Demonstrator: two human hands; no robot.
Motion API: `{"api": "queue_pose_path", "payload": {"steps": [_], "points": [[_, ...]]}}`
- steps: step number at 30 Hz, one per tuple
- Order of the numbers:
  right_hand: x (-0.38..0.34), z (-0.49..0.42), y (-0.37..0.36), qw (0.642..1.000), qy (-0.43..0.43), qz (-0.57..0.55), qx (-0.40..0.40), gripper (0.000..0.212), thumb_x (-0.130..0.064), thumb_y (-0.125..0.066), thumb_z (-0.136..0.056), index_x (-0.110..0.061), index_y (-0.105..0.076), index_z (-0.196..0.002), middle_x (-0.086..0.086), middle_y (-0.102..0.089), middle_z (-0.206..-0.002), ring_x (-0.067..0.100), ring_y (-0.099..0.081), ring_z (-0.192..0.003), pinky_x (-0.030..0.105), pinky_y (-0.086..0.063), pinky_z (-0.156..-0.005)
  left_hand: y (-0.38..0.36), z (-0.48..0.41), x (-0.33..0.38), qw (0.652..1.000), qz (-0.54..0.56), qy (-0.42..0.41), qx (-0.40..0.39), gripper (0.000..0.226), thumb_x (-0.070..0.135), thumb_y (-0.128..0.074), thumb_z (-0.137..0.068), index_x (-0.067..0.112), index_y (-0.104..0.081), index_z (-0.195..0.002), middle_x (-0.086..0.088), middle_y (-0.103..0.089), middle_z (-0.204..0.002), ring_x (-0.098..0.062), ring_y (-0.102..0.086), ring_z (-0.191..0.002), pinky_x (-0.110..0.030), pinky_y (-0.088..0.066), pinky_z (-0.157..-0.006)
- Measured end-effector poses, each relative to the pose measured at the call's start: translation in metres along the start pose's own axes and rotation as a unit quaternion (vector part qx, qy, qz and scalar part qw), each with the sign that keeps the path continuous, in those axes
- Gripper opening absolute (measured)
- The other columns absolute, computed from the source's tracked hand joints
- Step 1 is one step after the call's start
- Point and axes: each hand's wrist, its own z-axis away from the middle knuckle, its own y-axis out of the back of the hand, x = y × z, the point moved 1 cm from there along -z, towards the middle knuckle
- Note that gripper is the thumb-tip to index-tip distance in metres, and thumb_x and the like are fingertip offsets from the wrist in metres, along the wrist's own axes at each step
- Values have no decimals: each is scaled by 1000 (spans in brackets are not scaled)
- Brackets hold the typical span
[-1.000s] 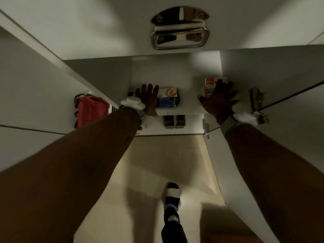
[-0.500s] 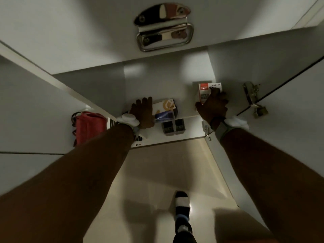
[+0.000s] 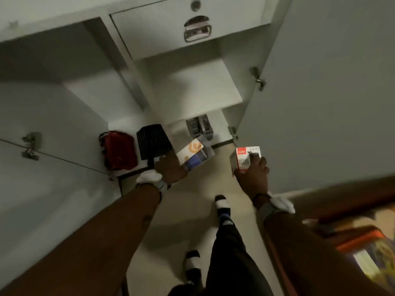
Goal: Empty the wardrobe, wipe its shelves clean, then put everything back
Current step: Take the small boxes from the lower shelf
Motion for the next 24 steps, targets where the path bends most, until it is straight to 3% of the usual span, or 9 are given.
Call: {"api": "queue_pose_path", "payload": {"steps": [5, 8, 11, 13, 15, 20, 24], "points": [[102, 167, 38, 994, -106, -1, 39, 82, -45, -69, -71, -12, -37, -139, 19, -41, -132, 48, -45, -113, 52, -42, -97, -66, 114, -8, 996, -10, -89, -29, 81, 54, -78, -56, 20, -59, -128, -6, -67, -115, -28, -67, -104, -41, -56, -86], [140, 227, 46, 985, -158, -18, 63, 86, -48, -68, -70, -9, -36, -141, 23, -41, -136, 50, -44, -118, 53, -41, -100, -101, 134, -3, 990, -52, -121, -55, 86, 69, -68, -41, 25, -63, -115, -1, -72, -108, -20, -70, -92, -37, -60, -78], [209, 305, 64, 966, -228, -40, 118, 87, -49, -66, -71, -9, -35, -141, 25, -40, -139, 50, -45, -118, 54, -41, -102, -123, 220, 48, 975, -63, -187, -99, 81, 59, -84, -53, 15, -60, -117, -9, -68, -114, -32, -68, -103, -43, -58, -84], [244, 353, 70, 958, -249, -50, 131, 85, -44, -71, -75, -8, -37, -143, 25, -41, -139, 50, -44, -119, 53, -40, -103, -148, 261, 66, 968, -75, -209, -112, 85, 62, -84, -52, 15, -57, -117, -10, -67, -116, -35, -65, -106, -45, -56, -86], [287, 404, 85, 936, -304, -64, 169, 83, -47, -71, -77, -8, -37, -143, 25, -42, -138, 49, -44, -118, 53, -40, -101, -185, 303, 90, 956, -102, -241, -131, 87, 68, -79, -50, 17, -55, -116, -9, -67, -116, -35, -65, -107, -45, -56, -87], [421, 559, 122, 862, -423, -89, 265, 81, -54, -62, -78, -7, -40, -141, 21, -43, -136, 45, -44, -119, 49, -38, -101, -297, 447, 169, 903, -192, -333, -193, 71, 61, -71, -60, 18, -53, -114, -7, -65, -117, -34, -62, -110, -41, -53, -88], [510, 660, 138, 836, -472, -118, 253, 92, -65, -49, -73, -10, -36, -145, 20, -41, -141, 45, -44, -121, 50, -42, -101, -385, 530, 202, 882, -209, -357, -225, 69, 59, -71, -58, 23, -59, -115, -1, -68, -108, -27, -66, -98, -35, -55, -81]]}}
